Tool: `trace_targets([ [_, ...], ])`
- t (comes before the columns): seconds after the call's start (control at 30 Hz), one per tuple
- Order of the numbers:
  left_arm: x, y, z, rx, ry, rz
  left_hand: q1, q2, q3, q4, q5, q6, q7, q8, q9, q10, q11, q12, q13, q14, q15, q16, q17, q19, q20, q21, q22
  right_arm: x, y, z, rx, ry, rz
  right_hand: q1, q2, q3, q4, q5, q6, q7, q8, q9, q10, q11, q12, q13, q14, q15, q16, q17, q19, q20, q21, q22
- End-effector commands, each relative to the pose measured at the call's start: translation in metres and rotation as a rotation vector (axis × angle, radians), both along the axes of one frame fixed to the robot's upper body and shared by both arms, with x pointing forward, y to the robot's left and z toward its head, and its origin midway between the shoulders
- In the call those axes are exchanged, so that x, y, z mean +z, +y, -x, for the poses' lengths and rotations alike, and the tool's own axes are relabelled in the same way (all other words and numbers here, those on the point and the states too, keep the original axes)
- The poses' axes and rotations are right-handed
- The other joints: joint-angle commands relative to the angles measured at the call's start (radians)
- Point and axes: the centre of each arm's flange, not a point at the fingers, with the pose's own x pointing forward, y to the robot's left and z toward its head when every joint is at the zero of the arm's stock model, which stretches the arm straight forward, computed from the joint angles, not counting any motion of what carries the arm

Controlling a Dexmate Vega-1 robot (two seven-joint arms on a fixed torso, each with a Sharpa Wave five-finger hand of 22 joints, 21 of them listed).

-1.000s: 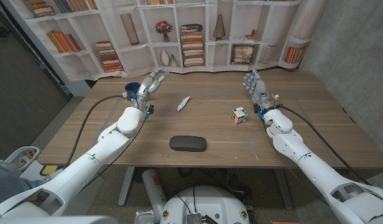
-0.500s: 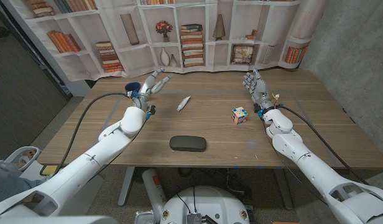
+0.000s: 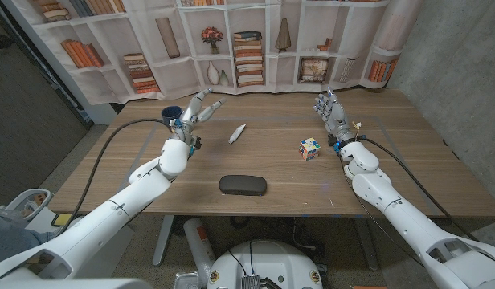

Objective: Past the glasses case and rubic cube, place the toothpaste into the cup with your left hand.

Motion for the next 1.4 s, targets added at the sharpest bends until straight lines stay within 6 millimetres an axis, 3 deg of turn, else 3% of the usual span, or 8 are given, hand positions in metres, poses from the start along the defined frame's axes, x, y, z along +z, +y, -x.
trace_targets([
  [0.03, 0.001, -0.005, 0.001, 0.076, -0.013, -0.063, 0.017, 0.002, 0.0, -0.009, 0.006, 0.012, -0.003, 0.005, 0.003, 0.014, -0.003, 0.003, 0.002, 0.009, 0.001, 0.003, 0.003, -0.087, 0.003, 0.0, 0.005, 0.0, 0.0, 0.002, 0.0, 0.0, -0.001, 0.009, 0.008, 0.002, -0.007, 0.0, 0.008, 0.001, 0.008, 0.002, 0.005, 0.001, 0.003, 0.006, 0.009, 0.0, 0.004, 0.005, 0.009, -0.001, -0.004, 0.003],
  [0.27, 0.003, -0.009, -0.001, 0.098, -0.006, -0.104, 0.024, 0.001, -0.001, -0.013, 0.008, 0.028, -0.01, 0.007, 0.004, 0.026, -0.019, 0.003, 0.002, 0.017, -0.003, 0.003, 0.003, -0.085, 0.004, 0.0, 0.005, -0.003, 0.0, 0.0, 0.0, 0.005, -0.011, 0.009, 0.008, 0.002, -0.007, 0.0, 0.008, 0.001, 0.008, 0.002, 0.006, 0.001, 0.003, 0.006, 0.01, 0.0, 0.004, 0.005, 0.01, -0.001, -0.007, 0.003],
  [1.4, 0.014, -0.024, -0.003, 0.1, 0.091, -0.233, 0.033, -0.016, -0.015, -0.021, 0.014, 0.07, -0.033, 0.005, 0.004, 0.069, -0.044, 0.0, 0.003, 0.04, -0.013, 0.003, 0.004, -0.088, 0.013, -0.002, 0.005, -0.008, 0.003, 0.0, 0.016, 0.004, -0.029, 0.01, 0.012, 0.0, -0.01, -0.004, 0.011, 0.002, 0.007, 0.003, 0.01, 0.002, 0.003, 0.006, 0.014, 0.002, 0.004, 0.005, 0.015, 0.002, -0.019, 0.003],
])
